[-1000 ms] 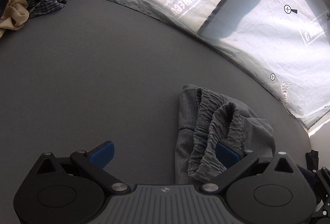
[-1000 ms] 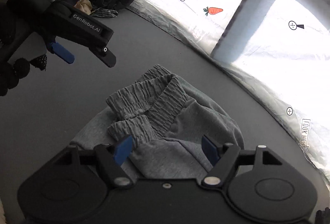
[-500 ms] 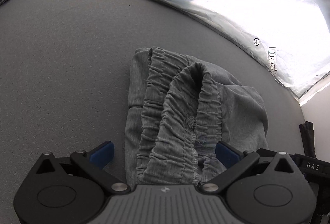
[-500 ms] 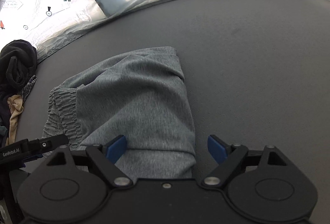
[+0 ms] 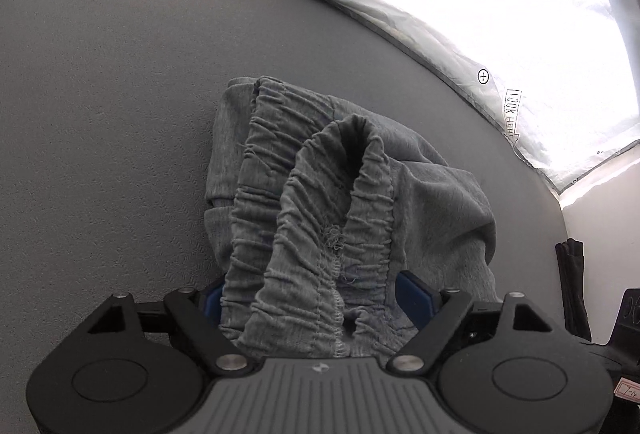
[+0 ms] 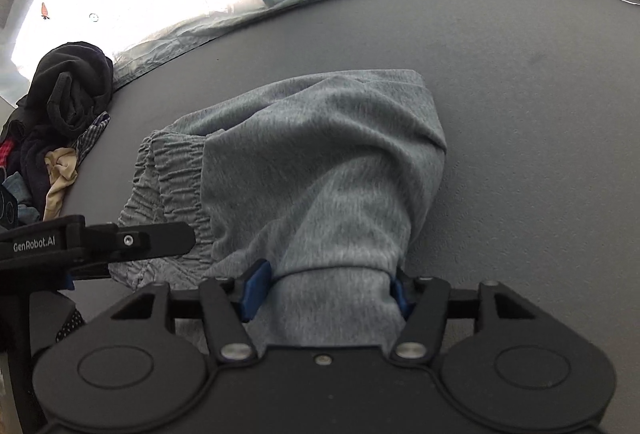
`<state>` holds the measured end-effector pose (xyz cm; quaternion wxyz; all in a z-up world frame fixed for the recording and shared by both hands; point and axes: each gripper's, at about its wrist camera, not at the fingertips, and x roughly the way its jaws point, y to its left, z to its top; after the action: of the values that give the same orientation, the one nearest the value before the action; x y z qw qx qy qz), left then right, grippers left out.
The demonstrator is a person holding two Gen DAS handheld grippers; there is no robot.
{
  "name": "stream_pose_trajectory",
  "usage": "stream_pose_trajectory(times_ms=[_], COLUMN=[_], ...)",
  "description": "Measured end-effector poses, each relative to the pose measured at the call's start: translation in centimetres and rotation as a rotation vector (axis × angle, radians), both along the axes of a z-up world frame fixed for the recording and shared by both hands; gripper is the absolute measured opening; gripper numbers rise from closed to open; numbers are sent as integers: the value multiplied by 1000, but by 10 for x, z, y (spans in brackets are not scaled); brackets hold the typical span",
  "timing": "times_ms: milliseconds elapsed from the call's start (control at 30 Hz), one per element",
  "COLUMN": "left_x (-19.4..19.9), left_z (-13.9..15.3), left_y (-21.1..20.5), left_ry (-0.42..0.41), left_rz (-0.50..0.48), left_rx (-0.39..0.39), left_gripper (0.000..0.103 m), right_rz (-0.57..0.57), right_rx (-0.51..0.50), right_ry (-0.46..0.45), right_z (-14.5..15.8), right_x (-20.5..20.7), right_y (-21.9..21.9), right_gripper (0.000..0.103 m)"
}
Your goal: Fold clothes
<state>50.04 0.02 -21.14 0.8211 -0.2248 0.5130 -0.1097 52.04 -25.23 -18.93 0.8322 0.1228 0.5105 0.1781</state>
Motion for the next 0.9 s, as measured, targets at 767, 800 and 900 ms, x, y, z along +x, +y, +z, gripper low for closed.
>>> stream_pose_trajectory(times_ms=[767,800,900], left_x=[-94,-95,-95], left_z=[119,123,129], left_y=[-131,-147,-203], left_ry=[-318,-326,-321], left_rz=[-449,-477,-533], left_rx=[-195,-204,-237], left_gripper=[30,30,31], right_rz=[-137,-159,-232], right_rx=[-170,-188,-215], right_ry=[-356,-370,-394], right_z=[159,162,163], right_x=[-163,-172,-193], right_y=[-55,-67,-107], right_gripper=[19,19,19])
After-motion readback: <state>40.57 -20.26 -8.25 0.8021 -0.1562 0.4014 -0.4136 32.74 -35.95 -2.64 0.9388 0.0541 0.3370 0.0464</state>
